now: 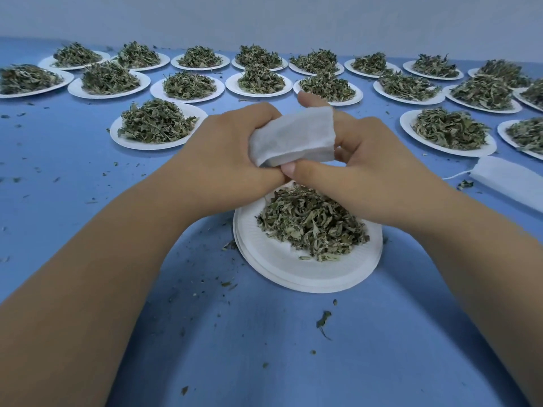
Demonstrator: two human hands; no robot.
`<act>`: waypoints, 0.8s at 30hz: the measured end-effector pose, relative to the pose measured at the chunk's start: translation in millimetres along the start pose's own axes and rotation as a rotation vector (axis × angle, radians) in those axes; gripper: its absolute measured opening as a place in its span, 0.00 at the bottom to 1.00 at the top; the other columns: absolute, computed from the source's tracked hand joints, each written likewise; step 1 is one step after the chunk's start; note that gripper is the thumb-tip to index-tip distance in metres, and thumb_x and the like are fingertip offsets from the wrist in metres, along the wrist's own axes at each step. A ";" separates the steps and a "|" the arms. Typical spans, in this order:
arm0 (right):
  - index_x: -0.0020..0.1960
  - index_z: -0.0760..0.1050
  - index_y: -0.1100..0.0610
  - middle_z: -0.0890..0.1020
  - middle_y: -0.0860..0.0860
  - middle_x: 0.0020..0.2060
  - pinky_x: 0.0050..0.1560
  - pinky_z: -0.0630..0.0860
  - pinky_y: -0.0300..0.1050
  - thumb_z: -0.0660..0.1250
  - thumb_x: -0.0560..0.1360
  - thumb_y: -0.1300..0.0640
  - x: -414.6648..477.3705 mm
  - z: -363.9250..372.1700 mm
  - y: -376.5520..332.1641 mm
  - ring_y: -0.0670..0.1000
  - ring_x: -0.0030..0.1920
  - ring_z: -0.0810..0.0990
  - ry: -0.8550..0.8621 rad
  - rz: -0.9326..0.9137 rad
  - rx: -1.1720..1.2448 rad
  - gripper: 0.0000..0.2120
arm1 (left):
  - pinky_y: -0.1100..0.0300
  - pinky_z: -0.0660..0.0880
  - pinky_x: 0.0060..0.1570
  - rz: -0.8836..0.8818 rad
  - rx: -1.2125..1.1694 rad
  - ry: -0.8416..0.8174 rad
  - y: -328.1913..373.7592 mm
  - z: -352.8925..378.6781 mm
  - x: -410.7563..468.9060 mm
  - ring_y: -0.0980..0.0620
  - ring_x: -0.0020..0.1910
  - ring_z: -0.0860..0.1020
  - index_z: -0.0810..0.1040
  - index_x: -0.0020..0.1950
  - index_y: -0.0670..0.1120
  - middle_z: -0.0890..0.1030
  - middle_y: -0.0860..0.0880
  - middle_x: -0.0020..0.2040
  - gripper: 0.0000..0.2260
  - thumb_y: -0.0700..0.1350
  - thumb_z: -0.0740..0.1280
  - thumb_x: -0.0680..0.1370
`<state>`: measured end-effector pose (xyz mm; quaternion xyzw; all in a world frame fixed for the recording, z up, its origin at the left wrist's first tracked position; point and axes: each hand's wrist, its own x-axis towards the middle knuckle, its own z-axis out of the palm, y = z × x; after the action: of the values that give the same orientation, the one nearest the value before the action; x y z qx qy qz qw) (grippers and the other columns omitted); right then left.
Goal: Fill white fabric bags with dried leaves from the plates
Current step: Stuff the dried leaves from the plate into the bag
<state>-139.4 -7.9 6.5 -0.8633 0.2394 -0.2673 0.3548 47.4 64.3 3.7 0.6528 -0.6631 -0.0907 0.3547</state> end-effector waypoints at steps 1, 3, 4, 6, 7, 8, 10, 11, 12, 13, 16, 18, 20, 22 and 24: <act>0.57 0.84 0.48 0.73 0.38 0.71 0.74 0.67 0.50 0.74 0.76 0.55 1.1 -1.3 -1.1 0.32 0.77 0.56 -0.012 0.005 -0.020 0.10 | 0.70 0.66 0.32 -0.014 0.018 0.024 -2.3 -2.4 1.0 0.62 0.36 0.75 0.78 0.50 0.56 0.78 0.59 0.38 0.11 0.56 0.73 0.70; 0.58 0.84 0.45 0.73 0.40 0.73 0.71 0.72 0.50 0.74 0.76 0.54 -0.2 -4.7 -1.0 0.34 0.74 0.65 0.079 -0.007 -0.026 0.12 | 0.70 0.65 0.31 -0.041 0.068 0.066 -8.2 -8.8 2.5 0.62 0.36 0.74 0.77 0.47 0.55 0.77 0.57 0.38 0.10 0.56 0.74 0.72; 0.56 0.84 0.46 0.78 0.41 0.69 0.67 0.75 0.48 0.74 0.75 0.54 -3.4 -6.1 -0.9 0.36 0.70 0.72 0.187 -0.044 -0.032 0.10 | 0.72 0.64 0.31 -0.043 0.100 0.076 -10.7 -11.8 2.7 0.64 0.36 0.74 0.76 0.47 0.56 0.77 0.57 0.38 0.10 0.56 0.74 0.72; 0.50 0.84 0.46 0.85 0.37 0.53 0.58 0.78 0.41 0.73 0.75 0.51 -12.1 -9.9 0.6 0.37 0.58 0.81 0.329 -0.132 -0.132 0.05 | 0.68 0.65 0.33 -0.048 0.141 0.090 -13.9 -16.2 2.3 0.63 0.37 0.74 0.75 0.46 0.56 0.76 0.57 0.39 0.11 0.57 0.74 0.71; 0.49 0.84 0.43 0.84 0.34 0.50 0.55 0.77 0.36 0.73 0.74 0.46 -16.6 -11.4 0.0 0.36 0.56 0.81 0.275 -0.134 -0.194 0.05 | 0.65 0.64 0.33 -0.053 0.150 0.096 -14.7 -17.3 2.2 0.62 0.36 0.73 0.74 0.44 0.56 0.76 0.57 0.39 0.12 0.58 0.74 0.71; 0.52 0.82 0.40 0.82 0.32 0.52 0.55 0.74 0.32 0.71 0.73 0.38 -19.7 -11.3 -1.5 0.35 0.57 0.79 0.143 -0.101 -0.251 0.11 | 0.63 0.63 0.32 -0.058 0.157 0.102 -14.8 -17.4 2.5 0.61 0.35 0.73 0.72 0.41 0.55 0.75 0.56 0.37 0.13 0.59 0.74 0.71; 0.63 0.74 0.35 0.75 0.29 0.62 0.63 0.69 0.35 0.65 0.69 0.26 -22.3 -7.1 -0.1 0.34 0.65 0.72 -0.169 -0.044 -0.414 0.26 | 0.66 0.62 0.30 -0.073 0.157 0.111 -14.4 -16.3 3.1 0.61 0.33 0.72 0.69 0.37 0.56 0.73 0.56 0.34 0.16 0.60 0.73 0.72; 0.68 0.70 0.35 0.73 0.30 0.64 0.66 0.69 0.40 0.62 0.69 0.23 -22.7 -2.8 2.5 0.36 0.67 0.70 -0.268 -0.053 -0.517 0.31 | 0.68 0.62 0.29 -0.083 0.147 0.111 -14.3 -15.6 3.4 0.63 0.33 0.72 0.67 0.35 0.56 0.73 0.56 0.33 0.16 0.60 0.72 0.73; 0.71 0.68 0.37 0.73 0.32 0.65 0.68 0.68 0.44 0.60 0.70 0.23 -23.0 2.0 5.5 0.39 0.68 0.69 -0.312 -0.074 -0.600 0.33 | 0.70 0.63 0.29 -0.090 0.135 0.106 -14.5 -14.8 3.5 0.66 0.32 0.72 0.67 0.34 0.57 0.74 0.58 0.32 0.17 0.61 0.71 0.74; 0.72 0.68 0.39 0.74 0.34 0.66 0.69 0.68 0.47 0.60 0.72 0.24 -22.6 6.0 7.4 0.42 0.67 0.69 -0.308 -0.086 -0.637 0.34 | 0.72 0.63 0.29 -0.095 0.124 0.095 -14.8 -14.2 3.7 0.68 0.31 0.71 0.67 0.34 0.57 0.75 0.62 0.31 0.17 0.61 0.71 0.74; 0.69 0.73 0.42 0.77 0.36 0.59 0.64 0.70 0.41 0.66 0.76 0.35 -22.5 10.0 8.7 0.41 0.61 0.73 -0.213 -0.089 -0.507 0.24 | 0.71 0.63 0.28 -0.091 0.109 0.070 -17.7 -14.0 4.3 0.67 0.32 0.72 0.70 0.35 0.57 0.75 0.63 0.31 0.15 0.58 0.73 0.74; 0.66 0.77 0.44 0.79 0.35 0.56 0.62 0.71 0.39 0.70 0.77 0.41 -22.8 10.8 9.8 0.39 0.58 0.75 -0.171 -0.114 -0.459 0.19 | 0.67 0.64 0.31 -0.087 0.144 0.076 -20.0 -14.4 5.9 0.64 0.36 0.73 0.76 0.40 0.55 0.77 0.58 0.37 0.09 0.54 0.75 0.73; 0.65 0.78 0.44 0.80 0.35 0.56 0.61 0.72 0.38 0.73 0.76 0.44 -22.3 10.3 9.7 0.38 0.58 0.76 -0.138 -0.120 -0.441 0.18 | 0.65 0.66 0.33 -0.082 0.146 0.089 -19.5 -15.5 6.1 0.62 0.38 0.74 0.77 0.43 0.53 0.78 0.55 0.39 0.08 0.51 0.76 0.73; 0.68 0.75 0.40 0.78 0.32 0.58 0.62 0.67 0.29 0.71 0.75 0.38 -22.9 6.7 8.1 0.36 0.61 0.74 -0.140 -0.103 -0.457 0.23 | 0.70 0.64 0.30 -0.075 0.108 0.090 -17.7 -16.6 5.3 0.65 0.35 0.73 0.73 0.39 0.56 0.76 0.56 0.38 0.10 0.50 0.75 0.73; 0.71 0.70 0.37 0.74 0.30 0.62 0.63 0.62 0.25 0.65 0.74 0.30 -24.5 5.2 4.9 0.36 0.64 0.71 -0.199 -0.092 -0.486 0.28 | 0.68 0.64 0.30 -0.099 0.096 0.070 -16.8 -17.1 4.3 0.64 0.34 0.73 0.72 0.39 0.56 0.75 0.56 0.38 0.11 0.52 0.74 0.73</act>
<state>-155.5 6.3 -7.5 -0.9552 0.2209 -0.1315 0.1465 71.4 64.0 7.9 0.7039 -0.6208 -0.0531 0.3410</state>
